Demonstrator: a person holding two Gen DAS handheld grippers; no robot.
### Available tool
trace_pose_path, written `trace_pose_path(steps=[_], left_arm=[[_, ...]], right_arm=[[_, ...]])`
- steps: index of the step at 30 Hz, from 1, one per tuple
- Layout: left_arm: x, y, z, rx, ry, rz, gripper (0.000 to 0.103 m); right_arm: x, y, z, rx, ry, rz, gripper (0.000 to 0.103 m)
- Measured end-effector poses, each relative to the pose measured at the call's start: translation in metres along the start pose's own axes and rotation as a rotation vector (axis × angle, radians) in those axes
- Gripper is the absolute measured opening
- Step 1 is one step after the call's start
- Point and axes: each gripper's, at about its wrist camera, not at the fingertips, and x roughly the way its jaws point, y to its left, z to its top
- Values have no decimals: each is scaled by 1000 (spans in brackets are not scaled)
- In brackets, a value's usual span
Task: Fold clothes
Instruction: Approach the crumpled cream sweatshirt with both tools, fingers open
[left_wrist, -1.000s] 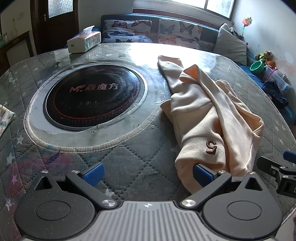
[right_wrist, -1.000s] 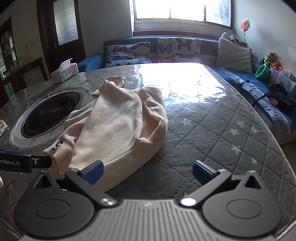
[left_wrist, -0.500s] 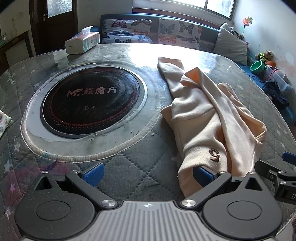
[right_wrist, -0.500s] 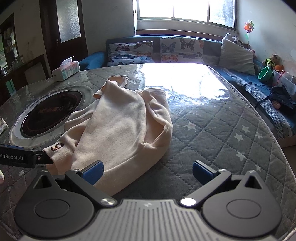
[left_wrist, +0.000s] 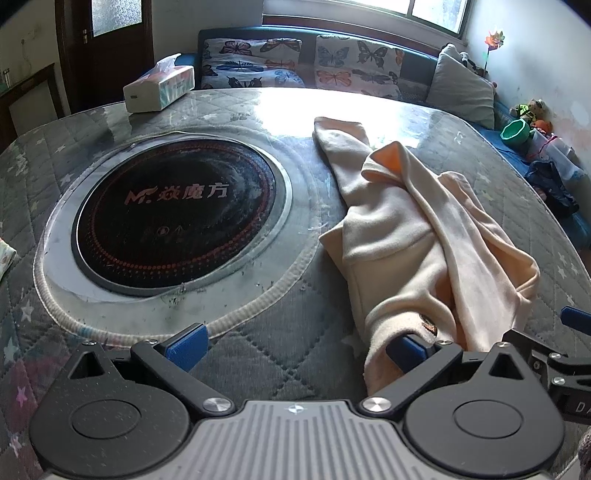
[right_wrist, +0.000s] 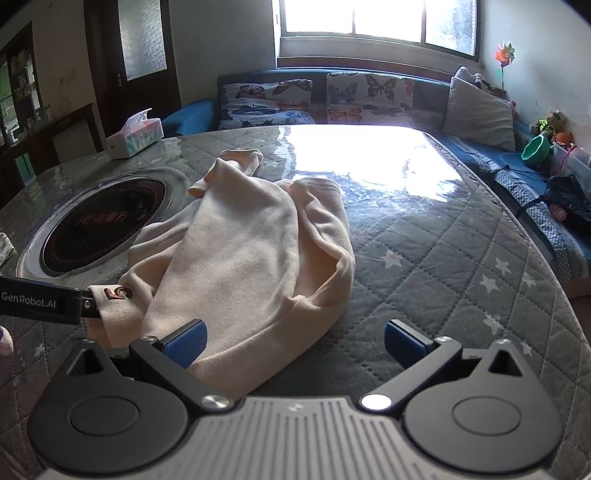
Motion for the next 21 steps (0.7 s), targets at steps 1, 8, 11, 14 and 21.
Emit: trace_pose_path(steps=[1, 8, 11, 14, 21], left_arm=[[1, 0, 1, -1, 2, -1, 103], [8, 0, 8, -13, 6, -12, 103], [10, 0, 10, -10, 9, -11, 103], [13, -1, 12, -11, 13, -11, 103], [17, -3, 15, -2, 14, -15, 103]], right_arm=[[1, 0, 1, -1, 1, 0, 103], [9, 0, 6, 4, 4, 1, 103], [11, 0, 7, 5, 4, 3, 103], [13, -1, 9, 7, 4, 7, 103], [17, -1, 18, 4, -5, 16, 103]])
